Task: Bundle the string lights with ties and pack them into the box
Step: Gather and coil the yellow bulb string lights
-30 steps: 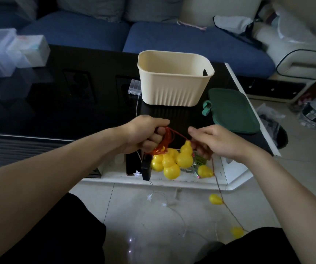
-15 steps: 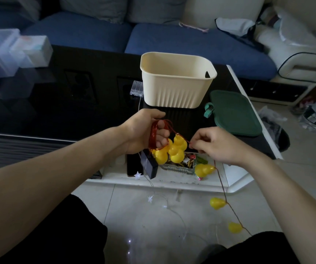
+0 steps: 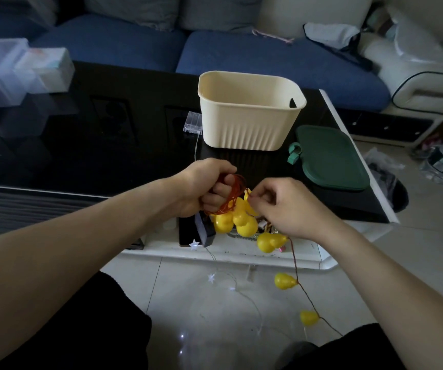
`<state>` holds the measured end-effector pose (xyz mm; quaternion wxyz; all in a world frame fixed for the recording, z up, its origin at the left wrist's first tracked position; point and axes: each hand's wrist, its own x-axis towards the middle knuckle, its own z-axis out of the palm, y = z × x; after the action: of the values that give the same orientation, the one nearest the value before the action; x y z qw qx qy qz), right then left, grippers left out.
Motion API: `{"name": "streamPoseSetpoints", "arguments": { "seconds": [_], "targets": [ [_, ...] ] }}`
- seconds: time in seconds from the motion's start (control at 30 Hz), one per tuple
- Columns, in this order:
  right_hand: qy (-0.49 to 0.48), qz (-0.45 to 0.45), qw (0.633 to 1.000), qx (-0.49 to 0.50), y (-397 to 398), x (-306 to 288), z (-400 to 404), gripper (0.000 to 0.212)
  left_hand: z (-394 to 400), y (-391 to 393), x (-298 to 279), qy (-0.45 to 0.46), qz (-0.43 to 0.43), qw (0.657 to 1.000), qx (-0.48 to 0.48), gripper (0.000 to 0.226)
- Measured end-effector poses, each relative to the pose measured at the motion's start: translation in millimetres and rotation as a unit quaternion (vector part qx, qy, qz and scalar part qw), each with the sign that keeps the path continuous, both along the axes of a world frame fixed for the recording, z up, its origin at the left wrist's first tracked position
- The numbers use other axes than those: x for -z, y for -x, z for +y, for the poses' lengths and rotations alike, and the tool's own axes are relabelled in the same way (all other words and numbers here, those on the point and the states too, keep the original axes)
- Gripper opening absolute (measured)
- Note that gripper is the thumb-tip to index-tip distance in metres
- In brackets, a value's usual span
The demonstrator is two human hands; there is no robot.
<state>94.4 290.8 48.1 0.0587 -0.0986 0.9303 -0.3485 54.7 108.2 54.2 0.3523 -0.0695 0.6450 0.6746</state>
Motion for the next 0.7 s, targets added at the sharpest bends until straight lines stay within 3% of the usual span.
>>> {"name": "streamPoseSetpoints", "arguments": {
  "seconds": [0.13,0.23,0.43,0.53,0.7],
  "targets": [
    [0.08,0.047,0.987,0.131,9.9,0.4,11.1,0.013,0.1,-2.0,0.7,0.03,0.009,0.999,0.031,0.04],
    [0.116,0.042,0.978,0.169,11.7,-1.2,20.0,0.012,-0.3,-2.2,1.5,0.026,0.009,0.999,0.024,0.04],
    [0.059,-0.042,0.995,0.065,3.4,-0.9,14.0,0.009,-0.5,-0.6,0.2,-0.033,-0.004,0.997,-0.063,0.039],
    [0.005,-0.029,0.999,0.018,-1.6,2.5,3.8,0.006,0.4,-0.1,-2.5,-0.072,-0.022,0.993,-0.094,0.038],
    [-0.081,0.012,0.996,-0.045,-5.0,8.1,-10.0,0.021,-2.0,-1.5,-6.5,-0.165,-0.038,0.979,-0.117,0.036]
  ]
}}
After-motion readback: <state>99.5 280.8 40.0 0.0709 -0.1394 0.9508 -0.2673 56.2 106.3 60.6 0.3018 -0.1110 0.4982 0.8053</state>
